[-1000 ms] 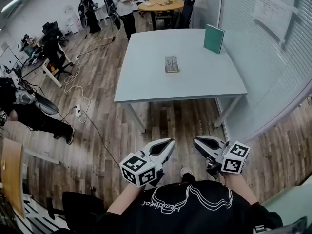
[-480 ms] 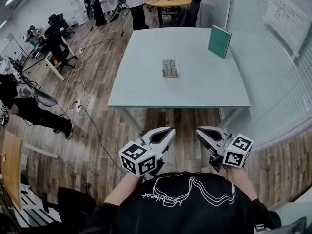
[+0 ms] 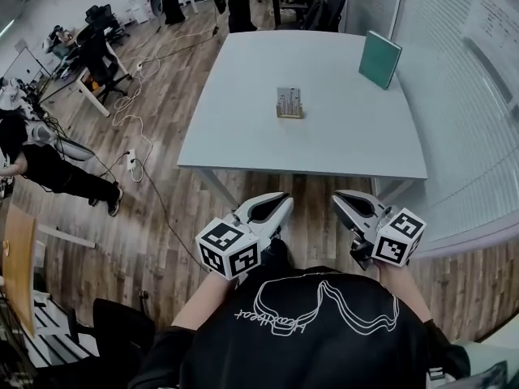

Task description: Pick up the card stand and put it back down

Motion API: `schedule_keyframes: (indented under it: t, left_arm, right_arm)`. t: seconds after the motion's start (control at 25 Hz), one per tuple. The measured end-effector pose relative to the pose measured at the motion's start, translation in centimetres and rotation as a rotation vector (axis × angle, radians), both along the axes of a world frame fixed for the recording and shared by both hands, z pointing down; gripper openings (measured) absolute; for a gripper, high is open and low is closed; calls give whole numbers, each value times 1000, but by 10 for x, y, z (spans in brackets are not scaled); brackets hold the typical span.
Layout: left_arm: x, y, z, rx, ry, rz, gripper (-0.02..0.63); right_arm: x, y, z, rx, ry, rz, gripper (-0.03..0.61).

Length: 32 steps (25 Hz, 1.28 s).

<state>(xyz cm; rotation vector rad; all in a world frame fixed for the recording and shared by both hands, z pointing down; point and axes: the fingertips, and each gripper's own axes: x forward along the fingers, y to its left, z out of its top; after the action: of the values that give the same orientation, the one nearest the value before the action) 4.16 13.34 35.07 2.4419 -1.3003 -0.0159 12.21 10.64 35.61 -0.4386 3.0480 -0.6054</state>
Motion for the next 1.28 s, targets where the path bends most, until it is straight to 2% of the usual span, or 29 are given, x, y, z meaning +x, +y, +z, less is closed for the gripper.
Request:
schedule_keyframes:
  t: [0.28,0.52,0.64,0.76,0.88,1.12,1.28]
  left_arm:
    - [-59,-65,20,-57,31,-14,15]
    - [-115,-152,34,-114,1,-4,17]
    - [-142,-205,47,-129,-27,11,65]
    - [-168,-243,59,-150,-43,33,80]
    - [-186,-277,76,-168,-69,58,105]
    - [-205,-341,116,-226,-78,109,152]
    - [-211,-365,142,-247,-131,170,169]
  right_arm:
    - [-39,-71,14,-54,19,49,8]
    - [-78,-155,20,-94,14,96,8]
    - [-97,-206,28,-125,-22,107,8]
    - [-115,-240,34,-143,-21,143,19]
    - [-125,-272,49,-123,27,183,48]
    - [-140,-334,87,-23,193,232,57]
    - [-147,-359,116,30,312,253,98]
